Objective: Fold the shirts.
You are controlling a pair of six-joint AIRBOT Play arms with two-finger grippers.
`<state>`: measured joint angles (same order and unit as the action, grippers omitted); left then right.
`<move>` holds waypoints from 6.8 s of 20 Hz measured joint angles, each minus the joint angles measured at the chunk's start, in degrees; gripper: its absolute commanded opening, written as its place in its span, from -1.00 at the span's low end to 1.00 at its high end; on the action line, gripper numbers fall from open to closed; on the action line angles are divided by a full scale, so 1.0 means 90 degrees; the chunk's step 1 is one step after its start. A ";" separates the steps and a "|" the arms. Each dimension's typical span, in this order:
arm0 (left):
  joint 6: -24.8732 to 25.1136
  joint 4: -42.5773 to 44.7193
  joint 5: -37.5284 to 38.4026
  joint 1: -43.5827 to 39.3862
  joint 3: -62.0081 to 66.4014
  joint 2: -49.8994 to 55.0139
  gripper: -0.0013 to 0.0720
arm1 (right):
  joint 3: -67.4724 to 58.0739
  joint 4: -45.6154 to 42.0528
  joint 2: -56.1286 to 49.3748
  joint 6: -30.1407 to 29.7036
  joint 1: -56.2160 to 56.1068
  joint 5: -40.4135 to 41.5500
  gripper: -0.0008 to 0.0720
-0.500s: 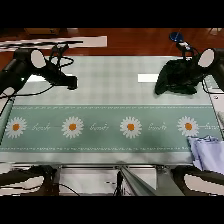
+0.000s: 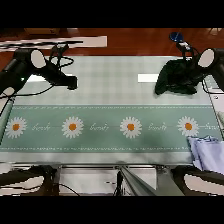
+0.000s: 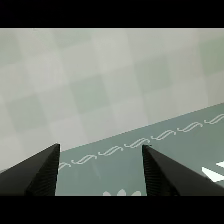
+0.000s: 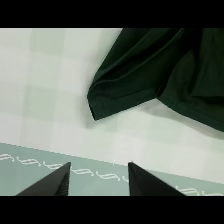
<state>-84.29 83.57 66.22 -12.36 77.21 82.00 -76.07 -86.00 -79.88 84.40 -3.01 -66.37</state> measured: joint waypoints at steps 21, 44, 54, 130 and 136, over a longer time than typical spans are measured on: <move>0.0000 -0.0155 -0.1054 0.0121 0.0432 0.0236 0.74 | -0.0396 -0.0952 0.0000 0.0080 0.0114 0.2497 0.22; 0.0194 -0.0257 0.0629 0.1365 0.1962 0.0277 0.74 | -0.1970 0.1911 -0.2900 0.0355 0.3099 0.3140 0.51; 0.0267 -0.0340 0.0673 0.1321 0.1967 0.0265 0.73 | -0.2220 0.2093 -0.3339 0.0240 0.2596 0.3604 -0.90; 0.1979 -0.5615 -0.0180 0.1333 -0.4012 -0.0777 1.00 | -0.2397 0.2035 -0.0714 -0.0758 0.3905 -0.1802 0.37; 0.2115 -0.6069 -0.0799 0.1341 -0.3927 -0.0386 0.93 | -0.2225 0.2055 -0.0714 -0.0831 0.3917 -0.1695 0.37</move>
<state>-65.25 28.95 59.02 -0.30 41.87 78.52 -96.09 -67.51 -86.30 76.93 32.25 -81.62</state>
